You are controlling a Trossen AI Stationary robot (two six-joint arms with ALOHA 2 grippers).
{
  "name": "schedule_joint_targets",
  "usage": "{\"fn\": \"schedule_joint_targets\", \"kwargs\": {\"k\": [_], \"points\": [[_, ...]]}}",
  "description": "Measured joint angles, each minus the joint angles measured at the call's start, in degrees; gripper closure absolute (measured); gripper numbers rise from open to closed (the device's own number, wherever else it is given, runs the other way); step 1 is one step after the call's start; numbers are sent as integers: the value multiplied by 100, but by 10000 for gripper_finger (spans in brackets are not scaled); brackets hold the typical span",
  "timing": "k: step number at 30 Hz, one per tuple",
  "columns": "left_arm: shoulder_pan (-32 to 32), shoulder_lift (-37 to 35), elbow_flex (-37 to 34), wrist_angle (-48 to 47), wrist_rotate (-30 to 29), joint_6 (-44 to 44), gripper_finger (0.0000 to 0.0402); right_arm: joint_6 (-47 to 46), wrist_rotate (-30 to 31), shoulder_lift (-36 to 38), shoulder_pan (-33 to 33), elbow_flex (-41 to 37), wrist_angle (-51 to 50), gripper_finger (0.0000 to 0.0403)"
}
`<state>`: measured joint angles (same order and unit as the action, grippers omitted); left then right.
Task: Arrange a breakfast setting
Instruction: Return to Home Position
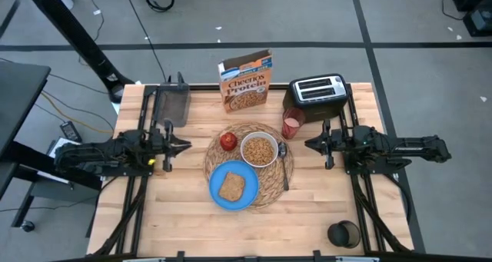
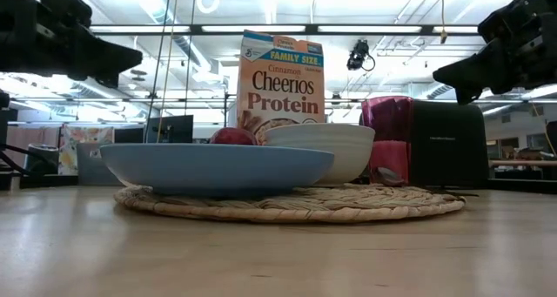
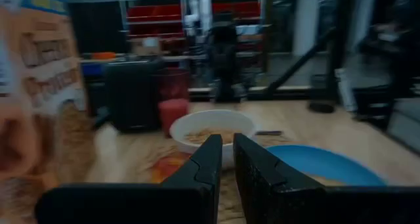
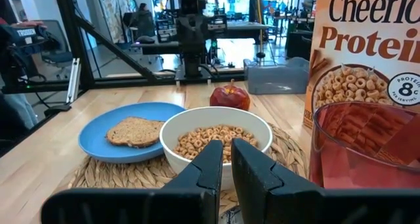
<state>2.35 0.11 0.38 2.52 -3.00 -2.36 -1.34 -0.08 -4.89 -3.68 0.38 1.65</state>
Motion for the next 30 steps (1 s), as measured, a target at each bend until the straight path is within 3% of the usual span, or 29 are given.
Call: {"fn": "schedule_joint_targets", "kwargs": {"k": [7, 30], "points": [[37, -5, 2, 0, 379, 213, 354, 0, 24, -7, 0, 0, 41, 359], [166, 23, -2, 46, 364, 176, 354, 0, 44, -7, 0, 0, 40, 359]]}}
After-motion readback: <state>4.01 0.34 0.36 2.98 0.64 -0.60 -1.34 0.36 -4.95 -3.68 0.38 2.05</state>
